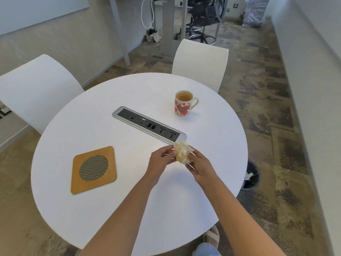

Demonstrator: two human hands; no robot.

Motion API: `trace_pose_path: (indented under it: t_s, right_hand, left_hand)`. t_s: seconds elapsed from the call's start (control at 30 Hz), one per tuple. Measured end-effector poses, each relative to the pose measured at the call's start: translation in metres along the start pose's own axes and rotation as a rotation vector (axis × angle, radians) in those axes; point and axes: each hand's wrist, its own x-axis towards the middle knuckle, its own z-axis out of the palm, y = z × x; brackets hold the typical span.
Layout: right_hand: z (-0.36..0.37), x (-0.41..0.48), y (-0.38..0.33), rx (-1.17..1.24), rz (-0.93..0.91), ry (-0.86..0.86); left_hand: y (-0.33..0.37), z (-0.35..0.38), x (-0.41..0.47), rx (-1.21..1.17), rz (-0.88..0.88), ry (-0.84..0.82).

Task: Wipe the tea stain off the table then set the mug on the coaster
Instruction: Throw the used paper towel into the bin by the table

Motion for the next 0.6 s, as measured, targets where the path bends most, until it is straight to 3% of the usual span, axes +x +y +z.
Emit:
trace_pose_path:
  t_s: [0.23, 0.6]
  right_hand:
    - [-0.043, 0.032, -0.049, 0.035, -0.035, -0.031]
    - [-0.141, 0.099, -0.15, -0.013, -0.062, -0.163]
  left_hand:
    - [0.014, 0.065, 0.038, -0.074, -0.029, -0.043]
    - [0.018, 0.199, 0.137, 0.003, -0.12, 0.159]
